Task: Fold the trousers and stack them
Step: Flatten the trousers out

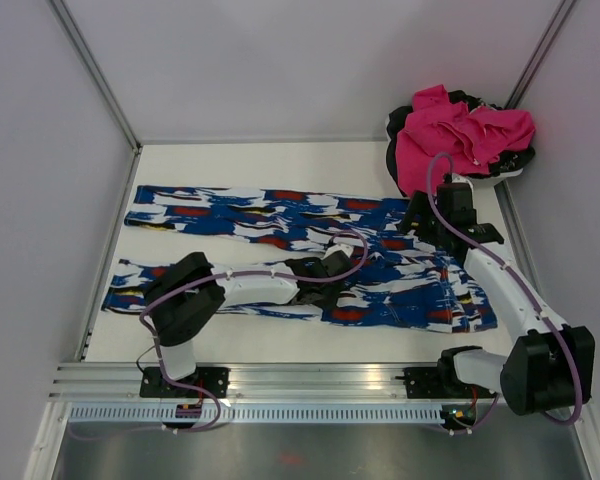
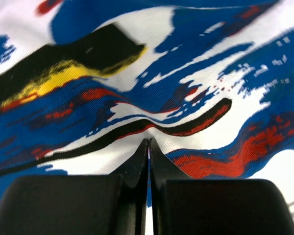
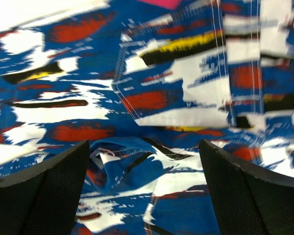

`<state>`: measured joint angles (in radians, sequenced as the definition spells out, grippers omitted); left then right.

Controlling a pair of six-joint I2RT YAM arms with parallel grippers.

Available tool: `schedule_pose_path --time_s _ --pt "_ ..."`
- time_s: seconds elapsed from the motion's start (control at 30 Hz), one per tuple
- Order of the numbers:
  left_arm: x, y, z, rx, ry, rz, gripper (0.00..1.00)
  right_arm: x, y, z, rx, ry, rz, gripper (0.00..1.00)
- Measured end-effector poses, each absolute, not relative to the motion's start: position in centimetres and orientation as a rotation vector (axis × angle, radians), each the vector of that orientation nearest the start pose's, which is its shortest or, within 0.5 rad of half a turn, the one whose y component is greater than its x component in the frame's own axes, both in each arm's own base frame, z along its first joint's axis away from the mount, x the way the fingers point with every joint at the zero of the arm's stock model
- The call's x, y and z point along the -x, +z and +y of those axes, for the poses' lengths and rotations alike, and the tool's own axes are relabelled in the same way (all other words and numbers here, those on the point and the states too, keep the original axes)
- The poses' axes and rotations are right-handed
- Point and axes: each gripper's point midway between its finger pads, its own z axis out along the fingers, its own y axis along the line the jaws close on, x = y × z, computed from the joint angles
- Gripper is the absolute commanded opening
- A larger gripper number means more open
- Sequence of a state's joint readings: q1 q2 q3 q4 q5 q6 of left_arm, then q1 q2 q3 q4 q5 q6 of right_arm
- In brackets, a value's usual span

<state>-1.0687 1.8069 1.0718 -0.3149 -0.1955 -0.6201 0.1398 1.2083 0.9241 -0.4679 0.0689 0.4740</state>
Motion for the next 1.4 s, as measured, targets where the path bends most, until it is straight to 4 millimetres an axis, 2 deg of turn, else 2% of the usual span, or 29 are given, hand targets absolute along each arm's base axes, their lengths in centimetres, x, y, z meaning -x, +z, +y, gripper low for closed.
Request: schedule_pose_path --time_s 0.13,0.27,0.37,0.43,0.5,0.53,0.67,0.8,0.9,1.03,1.13,1.2,1.3,1.4 --pt "-18.9 1.6 -37.8 -0.668 -0.421 2.56 0.02 -32.0 11.7 4.5 -0.489 0.168 2.363 0.98" --pt "-18.1 1.7 -40.2 -0.772 -0.48 2.544 0.02 -29.9 9.0 2.4 -0.582 0.085 2.406 0.98" --pt "-17.4 1.7 -40.7 -0.818 -0.494 2.542 0.04 -29.1 8.8 0.9 -0.637 0.047 2.391 0.98" --pt "-17.3 1.7 -40.6 -0.819 -0.48 2.54 0.13 -29.2 9.3 0.2 -0.654 0.038 2.365 0.98" --pt "-17.3 2.0 -39.9 -0.797 -0.444 2.553 0.18 -29.4 9.4 0.1 -0.645 0.035 2.357 0.98" --pt "-17.3 2.3 -39.3 -0.777 -0.428 2.558 0.23 -29.5 9.3 0.1 -0.641 0.033 2.36 0.98" --pt "-18.4 5.6 -35.9 -0.621 -0.412 2.565 0.26 -29.9 7.3 0.1 -0.64 0.018 2.4 0.98" --pt "-22.2 9.6 -31.3 -0.364 -0.425 2.523 0.32 -29.4 3.7 0.0 -0.655 -0.025 2.493 0.98" --pt "-25.4 12.3 -27.0 -0.168 -0.406 2.458 0.36 -29.5 2.4 -0.5 -0.669 -0.062 2.512 0.98" --pt "-28.9 12.6 -22.3 0.037 -0.326 2.446 0.39 -30.0 1.7 -2.2 -0.742 -0.097 2.489 0.98" --pt "-30.4 11.8 -18.5 0.173 -0.243 2.462 0.42 -30.3 1.9 -4.8 -0.859 -0.103 2.43 0.98" --pt "-30.9 11.2 -16.3 0.246 -0.183 2.471 0.42 -30.2 1.9 -6.8 -0.939 -0.108 2.385 0.98" --pt "-30.8 10.2 -14.2 0.325 -0.128 2.492 0.42 -29.7 2.1 -9.2 -1.031 -0.106 2.331 0.98" --pt "-29.8 8.5 -12.9 0.372 -0.081 2.527 0.41 -29.2 2.2 -10.4 -1.07 -0.083 2.304 0.98"
